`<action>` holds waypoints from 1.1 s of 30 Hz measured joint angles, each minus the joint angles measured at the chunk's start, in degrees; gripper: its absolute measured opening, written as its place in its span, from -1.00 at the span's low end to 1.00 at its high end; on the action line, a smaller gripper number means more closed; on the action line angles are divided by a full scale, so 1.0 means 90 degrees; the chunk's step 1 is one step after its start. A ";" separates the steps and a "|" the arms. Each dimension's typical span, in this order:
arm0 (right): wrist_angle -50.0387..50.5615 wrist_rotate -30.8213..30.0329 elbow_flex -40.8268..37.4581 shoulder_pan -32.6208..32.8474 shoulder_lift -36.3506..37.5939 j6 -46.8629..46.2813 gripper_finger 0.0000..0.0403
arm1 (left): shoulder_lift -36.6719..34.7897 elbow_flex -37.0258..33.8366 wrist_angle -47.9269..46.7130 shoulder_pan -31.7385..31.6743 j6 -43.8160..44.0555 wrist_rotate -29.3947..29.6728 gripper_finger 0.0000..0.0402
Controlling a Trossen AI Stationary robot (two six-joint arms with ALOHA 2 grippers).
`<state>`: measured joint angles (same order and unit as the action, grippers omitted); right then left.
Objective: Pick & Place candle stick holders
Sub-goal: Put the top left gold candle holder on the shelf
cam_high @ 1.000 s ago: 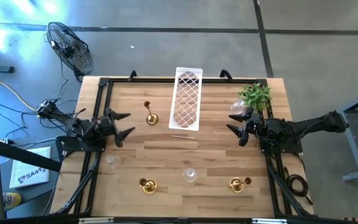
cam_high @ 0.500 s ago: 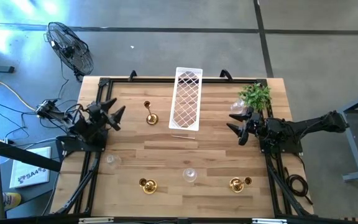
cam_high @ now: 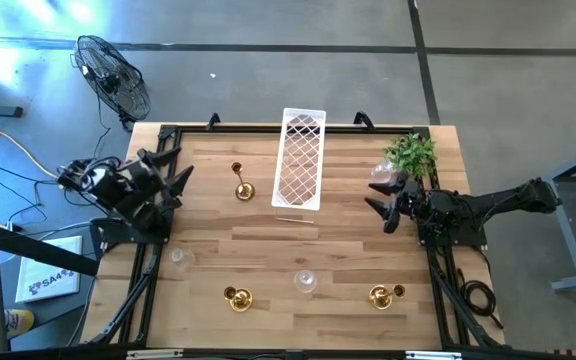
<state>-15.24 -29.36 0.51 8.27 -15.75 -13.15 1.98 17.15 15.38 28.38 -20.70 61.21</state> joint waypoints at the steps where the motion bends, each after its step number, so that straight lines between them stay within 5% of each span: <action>1: 0.0000 -0.0108 0.0000 0.0000 0.0000 0.0009 0.17 | 0.0000 0.0055 0.0010 0.0000 -0.0192 -0.0181 0.62; 14: -0.0297 -0.0533 0.0000 0.0000 0.0000 0.0265 0.17 | 0.0799 0.1118 -0.0235 0.0012 -0.0094 -0.1404 0.62; 27: -0.0721 -0.0535 0.0000 0.0000 0.0002 0.0802 0.17 | 0.4234 0.3506 -0.4334 0.0012 0.2259 -0.2936 0.62; 30: -0.0717 -0.0421 0.0000 0.0000 0.0002 0.0802 0.17 | 0.4574 0.3549 -0.4651 0.0012 0.2725 -0.2773 0.62; 33: -0.0715 -0.0240 0.0000 0.0000 0.0002 0.0799 0.17 | 0.4760 0.3560 -0.5474 0.0010 0.3705 -0.1319 0.62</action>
<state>-21.67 -31.52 0.51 8.27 -15.73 -5.96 44.81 49.19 -33.89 28.47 12.65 49.35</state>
